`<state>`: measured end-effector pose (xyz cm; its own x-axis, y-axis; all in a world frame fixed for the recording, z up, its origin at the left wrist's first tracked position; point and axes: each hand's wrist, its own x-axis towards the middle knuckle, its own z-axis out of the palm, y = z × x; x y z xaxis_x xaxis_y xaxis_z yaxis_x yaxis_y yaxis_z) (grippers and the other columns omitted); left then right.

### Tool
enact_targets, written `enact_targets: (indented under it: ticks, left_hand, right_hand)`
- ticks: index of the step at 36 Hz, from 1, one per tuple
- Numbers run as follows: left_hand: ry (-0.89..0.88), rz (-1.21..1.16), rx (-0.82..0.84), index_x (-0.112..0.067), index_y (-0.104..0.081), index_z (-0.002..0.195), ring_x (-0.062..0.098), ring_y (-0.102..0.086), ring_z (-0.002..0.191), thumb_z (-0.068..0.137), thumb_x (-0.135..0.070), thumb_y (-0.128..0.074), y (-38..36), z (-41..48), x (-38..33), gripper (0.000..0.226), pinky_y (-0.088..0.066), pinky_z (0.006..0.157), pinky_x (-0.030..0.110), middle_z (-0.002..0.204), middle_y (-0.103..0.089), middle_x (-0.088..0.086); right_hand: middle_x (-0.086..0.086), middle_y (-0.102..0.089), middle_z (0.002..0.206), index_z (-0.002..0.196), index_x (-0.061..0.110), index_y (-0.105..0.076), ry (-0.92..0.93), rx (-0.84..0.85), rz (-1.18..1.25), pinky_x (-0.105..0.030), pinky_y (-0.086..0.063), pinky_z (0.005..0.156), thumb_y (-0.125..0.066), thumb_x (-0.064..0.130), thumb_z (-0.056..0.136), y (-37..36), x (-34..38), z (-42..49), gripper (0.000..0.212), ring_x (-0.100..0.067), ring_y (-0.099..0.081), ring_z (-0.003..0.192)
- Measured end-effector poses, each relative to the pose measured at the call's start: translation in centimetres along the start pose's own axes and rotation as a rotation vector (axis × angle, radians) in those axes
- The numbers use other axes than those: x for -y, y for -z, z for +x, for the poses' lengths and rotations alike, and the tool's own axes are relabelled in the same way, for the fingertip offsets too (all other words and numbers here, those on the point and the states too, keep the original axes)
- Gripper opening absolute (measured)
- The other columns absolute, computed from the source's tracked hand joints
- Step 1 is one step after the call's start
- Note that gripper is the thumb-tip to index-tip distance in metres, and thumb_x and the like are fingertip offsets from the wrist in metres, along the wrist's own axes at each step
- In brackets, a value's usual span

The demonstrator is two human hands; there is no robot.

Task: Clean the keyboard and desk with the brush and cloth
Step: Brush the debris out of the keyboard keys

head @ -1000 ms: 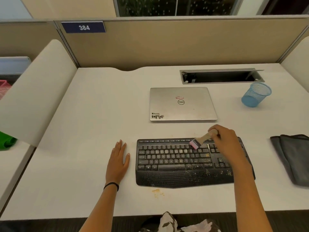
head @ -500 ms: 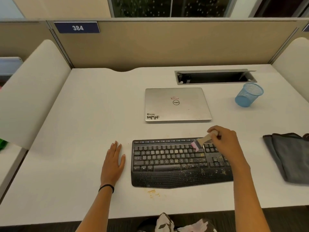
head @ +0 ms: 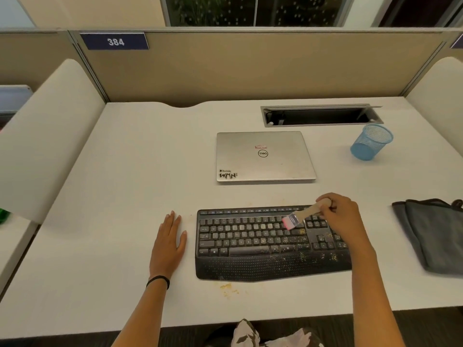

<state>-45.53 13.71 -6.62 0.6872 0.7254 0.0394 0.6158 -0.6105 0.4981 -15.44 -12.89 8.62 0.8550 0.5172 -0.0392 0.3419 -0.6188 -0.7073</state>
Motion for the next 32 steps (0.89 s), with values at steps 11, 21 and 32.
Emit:
enact_targets:
  ticks: [11,21,32]
  left_hand:
    - [-0.006,-0.003,-0.008,-0.013,-0.026,0.148,0.004,-0.005,0.143,0.089,-0.055,-0.017,0.0,0.0,-0.1,0.073,-0.005,0.117,0.025,0.156,-0.015,-0.004]
    - [-0.007,-0.008,-0.005,-0.013,-0.025,0.149,0.005,-0.004,0.143,0.089,-0.055,-0.017,-0.1,0.0,0.1,0.073,-0.004,0.117,0.025,0.156,-0.013,-0.004]
    - [-0.005,-0.008,-0.009,-0.013,-0.026,0.148,0.005,-0.005,0.143,0.093,-0.042,-0.03,0.0,0.0,-0.1,0.063,-0.005,0.117,0.026,0.156,-0.014,-0.003]
  right_hand:
    - [-0.007,-0.064,0.086,0.096,0.009,-0.063,0.067,-0.136,0.044,-0.029,-0.047,0.07,-0.049,0.007,0.092,0.7,0.3,-0.4,0.014,-0.022,-0.058,0.08]
    - [-0.003,-0.065,0.077,0.089,0.013,-0.067,0.16,0.026,-0.07,-0.018,-0.039,0.06,-0.056,0.006,0.089,0.7,-0.3,-0.6,0.013,-0.019,-0.057,0.07]
    - [0.0,-0.069,0.08,0.093,0.017,-0.069,0.184,0.12,-0.01,-0.03,-0.05,0.069,-0.058,0.011,0.089,-1.2,1.0,-1.0,0.013,-0.02,-0.062,0.075]
